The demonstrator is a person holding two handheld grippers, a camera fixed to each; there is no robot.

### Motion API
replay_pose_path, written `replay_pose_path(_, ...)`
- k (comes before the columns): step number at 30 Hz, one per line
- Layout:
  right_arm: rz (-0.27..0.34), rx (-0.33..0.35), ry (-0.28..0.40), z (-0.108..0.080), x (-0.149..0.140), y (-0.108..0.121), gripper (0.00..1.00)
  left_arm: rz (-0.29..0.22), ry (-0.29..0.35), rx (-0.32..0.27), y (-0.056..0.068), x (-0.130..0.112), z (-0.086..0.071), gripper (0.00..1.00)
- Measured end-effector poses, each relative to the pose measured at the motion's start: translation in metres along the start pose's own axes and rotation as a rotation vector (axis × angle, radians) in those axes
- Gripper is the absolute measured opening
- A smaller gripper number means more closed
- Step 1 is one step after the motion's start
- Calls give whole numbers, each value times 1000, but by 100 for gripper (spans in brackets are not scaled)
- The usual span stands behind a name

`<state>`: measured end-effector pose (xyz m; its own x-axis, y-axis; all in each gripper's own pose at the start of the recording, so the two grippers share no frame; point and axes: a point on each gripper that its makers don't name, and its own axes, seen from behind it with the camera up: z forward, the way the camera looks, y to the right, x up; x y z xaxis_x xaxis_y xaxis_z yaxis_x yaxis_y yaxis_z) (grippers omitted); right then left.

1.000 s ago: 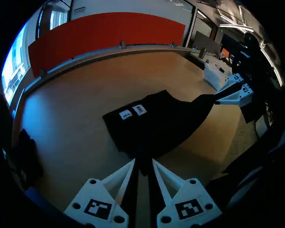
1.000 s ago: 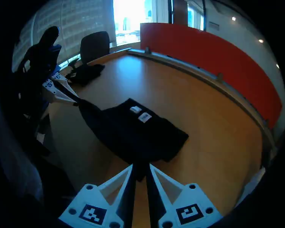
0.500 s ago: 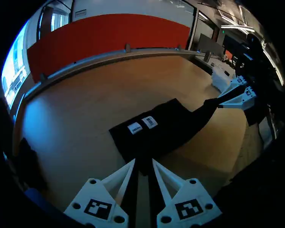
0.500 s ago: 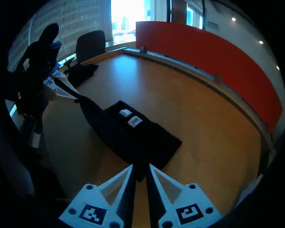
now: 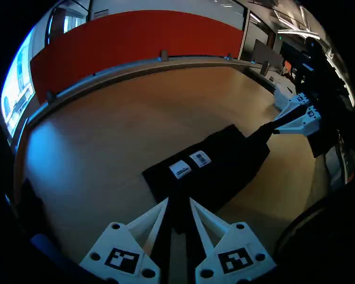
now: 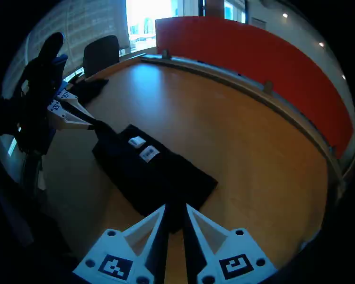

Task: Fold towel

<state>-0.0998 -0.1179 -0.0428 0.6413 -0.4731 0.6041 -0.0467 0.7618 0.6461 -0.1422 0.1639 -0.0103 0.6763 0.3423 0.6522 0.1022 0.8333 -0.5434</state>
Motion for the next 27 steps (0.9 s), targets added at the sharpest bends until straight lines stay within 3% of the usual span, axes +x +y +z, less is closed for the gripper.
replay_pose_path(19, 19, -30, -39, 34, -4, 25, 17, 7, -17, 45, -17, 3, 42, 18)
replay_pose_path(27, 23, -41, -48, 47, -11, 32, 23, 6, -26, 68, -21, -3, 54, 20)
